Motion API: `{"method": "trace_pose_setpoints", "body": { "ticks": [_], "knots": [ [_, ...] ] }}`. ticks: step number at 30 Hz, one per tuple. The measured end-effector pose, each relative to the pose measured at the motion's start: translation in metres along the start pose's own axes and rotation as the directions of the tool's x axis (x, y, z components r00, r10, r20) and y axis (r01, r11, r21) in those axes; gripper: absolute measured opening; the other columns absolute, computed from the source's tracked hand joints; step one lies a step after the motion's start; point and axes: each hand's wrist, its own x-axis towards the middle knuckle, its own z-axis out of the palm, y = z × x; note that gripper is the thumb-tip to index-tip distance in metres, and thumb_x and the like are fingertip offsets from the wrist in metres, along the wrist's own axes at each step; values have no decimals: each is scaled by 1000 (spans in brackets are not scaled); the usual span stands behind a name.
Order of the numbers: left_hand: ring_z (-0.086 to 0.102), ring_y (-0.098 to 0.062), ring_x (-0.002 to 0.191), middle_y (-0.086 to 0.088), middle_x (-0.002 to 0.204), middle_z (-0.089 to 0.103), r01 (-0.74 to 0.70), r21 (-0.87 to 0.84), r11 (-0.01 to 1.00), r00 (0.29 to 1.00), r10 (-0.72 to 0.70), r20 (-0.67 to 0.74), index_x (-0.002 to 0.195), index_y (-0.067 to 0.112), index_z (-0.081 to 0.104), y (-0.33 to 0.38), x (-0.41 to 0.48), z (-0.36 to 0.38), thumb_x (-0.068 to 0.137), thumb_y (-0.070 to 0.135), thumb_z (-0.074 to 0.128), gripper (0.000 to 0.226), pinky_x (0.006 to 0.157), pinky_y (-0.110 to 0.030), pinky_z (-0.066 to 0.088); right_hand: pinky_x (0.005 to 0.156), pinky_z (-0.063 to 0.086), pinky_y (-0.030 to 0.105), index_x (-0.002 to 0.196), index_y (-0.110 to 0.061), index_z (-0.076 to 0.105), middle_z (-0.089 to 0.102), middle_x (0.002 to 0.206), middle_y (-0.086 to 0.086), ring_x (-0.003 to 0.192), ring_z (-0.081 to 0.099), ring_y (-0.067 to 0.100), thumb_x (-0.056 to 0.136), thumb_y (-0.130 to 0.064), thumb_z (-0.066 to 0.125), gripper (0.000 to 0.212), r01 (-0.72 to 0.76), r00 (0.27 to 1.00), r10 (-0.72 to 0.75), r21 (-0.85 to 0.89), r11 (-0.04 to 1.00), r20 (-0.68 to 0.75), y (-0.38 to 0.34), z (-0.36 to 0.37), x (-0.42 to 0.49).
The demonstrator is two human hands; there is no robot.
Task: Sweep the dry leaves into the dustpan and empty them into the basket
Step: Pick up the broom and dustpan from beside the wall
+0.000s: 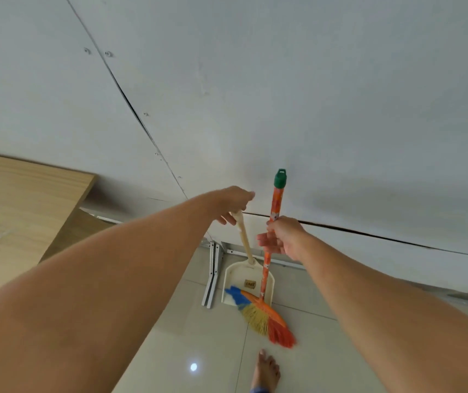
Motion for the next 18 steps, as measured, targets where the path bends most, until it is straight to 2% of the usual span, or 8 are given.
{"method": "trace_pose_setpoints", "body": {
  "ticks": [3, 6, 7, 9, 11, 13, 15, 18],
  "knots": [
    [72, -36, 104, -19, 128, 53, 115, 66, 991, 990, -120, 78, 142, -1, 40, 8, 16, 3, 105, 10, 32, 39, 100, -47, 56, 59, 60, 35, 114, 0, 57, 74, 84, 24, 78, 73, 34, 97, -3, 34, 29, -57, 998, 54, 204, 977, 22, 13, -11, -8],
    [74, -38, 99, -28, 130, 54, 162, 247, 955, 959, -211, 189, 141, -3, 34, 8, 29, 13, 102, 0, 37, 39, 97, -48, 57, 61, 61, 37, 106, -3, 60, 73, 86, 28, 80, 73, 39, 96, -18, 38, 29, -123, 992, 109, 315, 941, 60, 26, -23, -15],
    [75, -38, 95, -32, 127, 55, 177, 299, 938, 940, -251, 232, 139, -5, 36, 5, 33, 16, 102, -1, 39, 37, 91, -46, 61, 61, 61, 38, 103, -5, 60, 73, 87, 28, 79, 73, 38, 96, -25, 42, 28, -141, 989, 124, 308, 941, 75, 30, -26, -18],
    [77, -34, 82, -33, 125, 56, 214, 341, 916, 902, -319, 290, 132, -9, 40, -5, 46, 27, 102, 0, 42, 30, 67, -39, 66, 61, 60, 36, 100, -8, 58, 73, 89, 27, 74, 73, 35, 95, -33, 51, 26, -172, 984, 154, 242, 955, 93, 38, -33, -19],
    [75, -26, 68, -28, 126, 59, 256, 332, 908, 873, -365, 325, 123, -7, 45, -20, 56, 42, 104, 2, 45, 21, 46, -31, 61, 58, 59, 34, 97, -10, 57, 74, 88, 25, 68, 73, 32, 93, -30, 57, 21, -221, 972, 202, 182, 958, 116, 45, -38, -22],
    [68, -16, 50, -19, 107, 68, 298, 325, 898, 840, -408, 358, 110, -5, 52, -36, 60, 57, 106, 7, 43, 16, 36, -22, 52, 54, 59, 32, 93, -7, 58, 74, 82, 25, 62, 72, 30, 90, -20, 59, 13, -263, 962, 247, 147, 954, 117, 51, -41, -24],
    [54, -10, 35, -12, 77, 65, 329, 312, 891, 833, -430, 349, 99, 0, 53, -50, 58, 68, 106, 10, 41, 17, 32, -16, 45, 54, 60, 31, 91, -2, 59, 72, 73, 23, 62, 72, 29, 87, -9, 59, 9, -304, 951, 294, 113, 946, 101, 59, -43, -29],
    [48, -9, 33, -7, 67, 53, 340, 230, 912, 842, -404, 357, 98, 2, 52, -63, 45, 73, 105, 11, 41, 16, 31, -15, 42, 57, 60, 29, 93, 6, 60, 70, 94, 30, 72, 74, 32, 86, 1, 59, 9, -368, 928, 362, 63, 928, 91, 70, -42, -41]
  ]
}}
